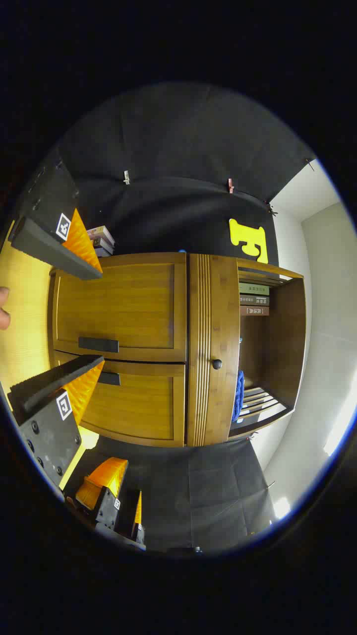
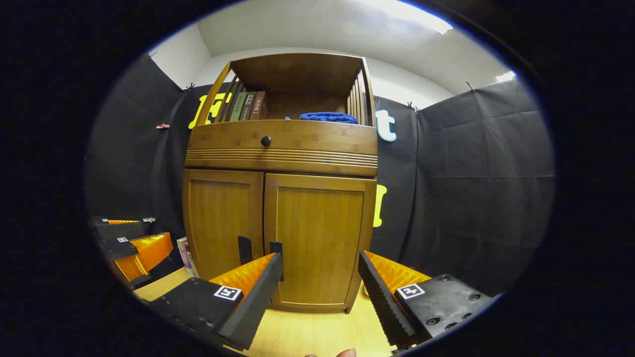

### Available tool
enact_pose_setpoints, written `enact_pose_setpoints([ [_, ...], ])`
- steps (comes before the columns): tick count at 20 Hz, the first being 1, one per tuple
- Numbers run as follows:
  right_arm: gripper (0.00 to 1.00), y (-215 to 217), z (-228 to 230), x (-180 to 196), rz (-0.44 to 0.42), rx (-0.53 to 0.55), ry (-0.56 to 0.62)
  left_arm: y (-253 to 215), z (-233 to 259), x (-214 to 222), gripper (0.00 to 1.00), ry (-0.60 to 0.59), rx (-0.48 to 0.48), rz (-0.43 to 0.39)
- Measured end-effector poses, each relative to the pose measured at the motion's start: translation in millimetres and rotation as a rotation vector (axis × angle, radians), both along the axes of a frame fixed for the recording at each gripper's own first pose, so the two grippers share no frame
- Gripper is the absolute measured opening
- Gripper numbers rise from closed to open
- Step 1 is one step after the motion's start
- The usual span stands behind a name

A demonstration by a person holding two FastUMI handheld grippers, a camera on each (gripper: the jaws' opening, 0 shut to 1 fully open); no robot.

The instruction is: Open the right door of the double-door shoe cabinet with the right hand, and open the left door with the left hand.

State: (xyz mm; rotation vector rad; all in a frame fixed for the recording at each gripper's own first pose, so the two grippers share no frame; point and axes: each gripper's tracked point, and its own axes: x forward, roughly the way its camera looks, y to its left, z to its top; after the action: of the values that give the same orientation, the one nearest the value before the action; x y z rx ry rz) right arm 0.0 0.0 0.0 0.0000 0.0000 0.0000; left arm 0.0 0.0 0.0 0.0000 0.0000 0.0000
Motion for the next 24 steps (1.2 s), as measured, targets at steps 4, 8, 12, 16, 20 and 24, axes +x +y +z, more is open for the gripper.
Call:
enact_pose_setpoints([
  [4,0.97,0,1,-3,0.002,-0.002,-0.006,2,0,-2,0.94,-0.002,0.004,0.005],
  [8,0.97,0,4,-4,0.000,-0.002,-0.014,3,-1,-3,0.94,-0.002,0.007,0.010],
  [12,0.97,0,5,-8,-0.003,-0.003,-0.017,2,-1,-6,0.94,-0.003,0.008,0.009],
  [16,0.98,0,6,-12,-0.006,0.002,-0.024,0,1,-8,0.94,-0.014,0.018,0.006],
  [20,0.97,1,7,-10,-0.006,-0.003,-0.026,-1,3,-6,0.94,-0.018,0.013,0.004],
  [24,0.97,10,3,-3,0.014,-0.005,-0.012,2,2,-5,0.94,-0.016,0.020,0.006],
])
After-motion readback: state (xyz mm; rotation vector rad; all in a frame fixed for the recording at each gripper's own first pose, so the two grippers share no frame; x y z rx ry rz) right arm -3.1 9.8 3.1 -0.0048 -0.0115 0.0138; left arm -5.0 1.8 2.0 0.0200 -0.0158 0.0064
